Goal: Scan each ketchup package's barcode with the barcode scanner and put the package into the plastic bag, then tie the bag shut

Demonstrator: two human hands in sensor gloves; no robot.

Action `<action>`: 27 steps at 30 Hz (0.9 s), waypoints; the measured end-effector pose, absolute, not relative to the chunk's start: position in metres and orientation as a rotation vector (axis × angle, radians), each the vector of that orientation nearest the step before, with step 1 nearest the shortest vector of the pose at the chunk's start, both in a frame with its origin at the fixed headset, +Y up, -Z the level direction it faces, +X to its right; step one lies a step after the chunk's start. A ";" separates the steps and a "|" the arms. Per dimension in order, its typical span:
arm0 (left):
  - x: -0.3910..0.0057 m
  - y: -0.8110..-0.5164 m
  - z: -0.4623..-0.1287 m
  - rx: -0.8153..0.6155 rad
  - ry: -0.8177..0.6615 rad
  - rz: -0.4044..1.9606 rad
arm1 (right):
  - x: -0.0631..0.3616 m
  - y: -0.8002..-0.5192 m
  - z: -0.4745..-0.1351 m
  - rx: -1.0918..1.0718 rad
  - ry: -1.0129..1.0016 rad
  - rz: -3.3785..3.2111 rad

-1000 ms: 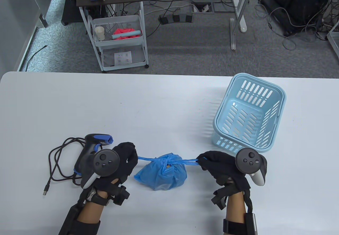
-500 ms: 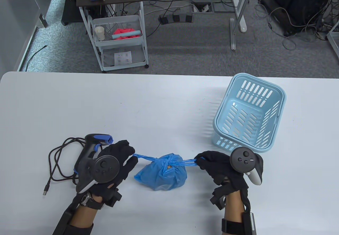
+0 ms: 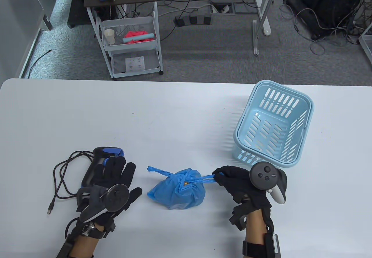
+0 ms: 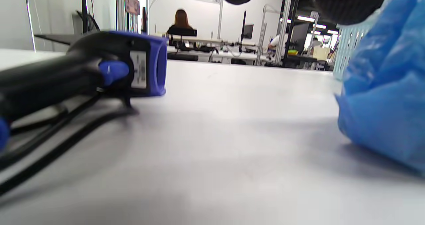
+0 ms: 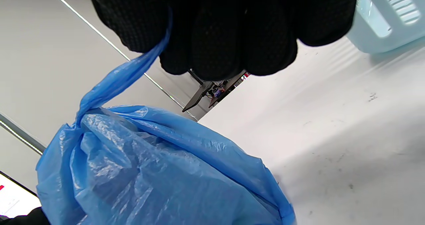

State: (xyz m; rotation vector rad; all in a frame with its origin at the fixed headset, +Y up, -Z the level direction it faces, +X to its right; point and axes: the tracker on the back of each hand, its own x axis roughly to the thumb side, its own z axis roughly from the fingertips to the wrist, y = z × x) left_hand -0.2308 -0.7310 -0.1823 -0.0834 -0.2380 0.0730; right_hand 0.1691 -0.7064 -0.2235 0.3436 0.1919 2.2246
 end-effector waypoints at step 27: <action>-0.232 -0.740 -0.182 -0.153 -0.216 0.017 | 0.174 -0.724 -0.169 0.293 -0.018 2.928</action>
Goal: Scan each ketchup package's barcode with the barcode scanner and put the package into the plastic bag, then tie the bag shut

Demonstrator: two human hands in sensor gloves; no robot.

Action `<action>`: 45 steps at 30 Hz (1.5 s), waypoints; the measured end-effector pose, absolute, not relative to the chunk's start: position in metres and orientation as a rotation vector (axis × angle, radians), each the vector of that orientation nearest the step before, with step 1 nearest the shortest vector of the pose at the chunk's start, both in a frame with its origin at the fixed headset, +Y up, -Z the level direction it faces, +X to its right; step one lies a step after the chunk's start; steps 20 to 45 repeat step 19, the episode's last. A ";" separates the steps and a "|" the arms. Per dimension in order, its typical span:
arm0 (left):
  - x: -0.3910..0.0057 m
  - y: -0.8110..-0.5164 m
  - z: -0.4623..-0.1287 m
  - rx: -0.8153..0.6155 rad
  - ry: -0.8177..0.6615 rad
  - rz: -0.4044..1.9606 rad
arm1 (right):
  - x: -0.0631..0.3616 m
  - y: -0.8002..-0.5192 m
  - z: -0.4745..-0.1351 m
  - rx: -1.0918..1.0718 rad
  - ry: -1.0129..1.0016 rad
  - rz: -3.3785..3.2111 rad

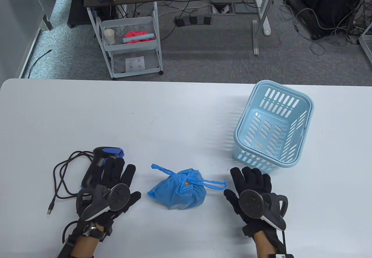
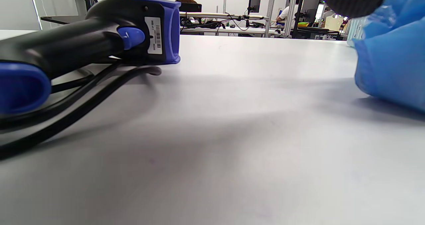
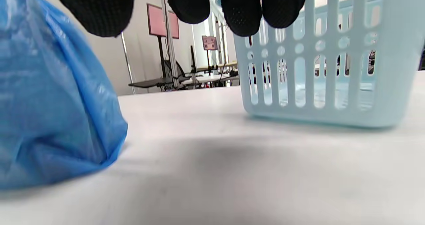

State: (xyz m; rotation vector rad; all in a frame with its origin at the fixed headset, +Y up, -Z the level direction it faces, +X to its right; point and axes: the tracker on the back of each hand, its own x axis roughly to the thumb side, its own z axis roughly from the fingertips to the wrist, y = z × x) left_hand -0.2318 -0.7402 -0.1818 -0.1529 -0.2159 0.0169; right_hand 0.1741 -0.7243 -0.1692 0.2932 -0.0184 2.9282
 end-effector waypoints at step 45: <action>-0.230 -0.741 -0.181 -0.177 -0.215 0.002 | 0.168 -0.751 -0.173 0.284 0.336 2.924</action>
